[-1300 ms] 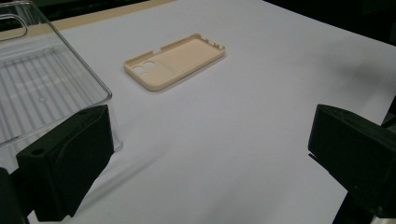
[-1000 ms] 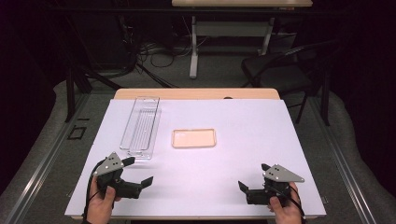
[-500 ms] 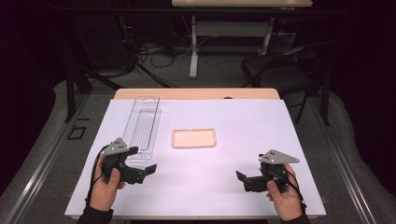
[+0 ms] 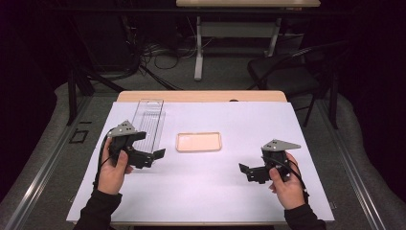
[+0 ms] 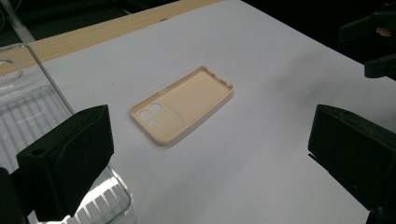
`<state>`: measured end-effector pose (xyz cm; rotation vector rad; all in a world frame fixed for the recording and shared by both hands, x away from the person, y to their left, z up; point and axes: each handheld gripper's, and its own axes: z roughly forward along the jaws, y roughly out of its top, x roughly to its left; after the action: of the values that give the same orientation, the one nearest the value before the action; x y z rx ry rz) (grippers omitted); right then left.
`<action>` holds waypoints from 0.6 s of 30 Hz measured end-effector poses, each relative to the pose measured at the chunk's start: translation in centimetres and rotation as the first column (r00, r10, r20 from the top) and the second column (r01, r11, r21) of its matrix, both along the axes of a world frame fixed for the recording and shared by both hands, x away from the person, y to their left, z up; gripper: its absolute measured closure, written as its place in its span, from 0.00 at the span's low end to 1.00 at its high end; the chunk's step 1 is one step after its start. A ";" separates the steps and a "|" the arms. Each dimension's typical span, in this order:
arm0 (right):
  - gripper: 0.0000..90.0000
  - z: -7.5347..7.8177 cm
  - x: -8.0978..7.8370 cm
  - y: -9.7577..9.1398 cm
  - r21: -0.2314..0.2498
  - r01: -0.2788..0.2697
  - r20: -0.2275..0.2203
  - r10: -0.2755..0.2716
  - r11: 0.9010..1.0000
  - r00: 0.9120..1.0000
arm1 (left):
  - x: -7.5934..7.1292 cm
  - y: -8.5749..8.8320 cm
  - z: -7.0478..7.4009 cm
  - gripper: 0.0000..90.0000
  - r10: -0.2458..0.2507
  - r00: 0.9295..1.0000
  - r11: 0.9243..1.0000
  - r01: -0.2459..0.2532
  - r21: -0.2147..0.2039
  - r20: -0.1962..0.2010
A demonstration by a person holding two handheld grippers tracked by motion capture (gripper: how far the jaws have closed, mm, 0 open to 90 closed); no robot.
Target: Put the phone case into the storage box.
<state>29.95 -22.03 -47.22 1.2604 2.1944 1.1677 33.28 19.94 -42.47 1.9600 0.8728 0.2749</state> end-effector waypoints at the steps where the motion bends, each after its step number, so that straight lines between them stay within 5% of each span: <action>1: 0.00 0.4 0.3 0.3 0.000 -0.001 0.001 0.001 1.000 1.000 | 0.4 -0.3 0.4 0.00 -0.008 1.000 1.000 0.008 -0.001 0.004; 18: 0.00 3.6 4.2 2.8 -0.022 -0.012 -0.022 0.011 1.000 1.000 | 3.6 -1.4 1.7 0.00 -0.007 1.000 0.999 0.006 -0.051 -0.021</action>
<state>34.11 -19.22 -43.61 1.2587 2.2266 1.1364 36.90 18.50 -40.81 1.9213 0.8784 0.2262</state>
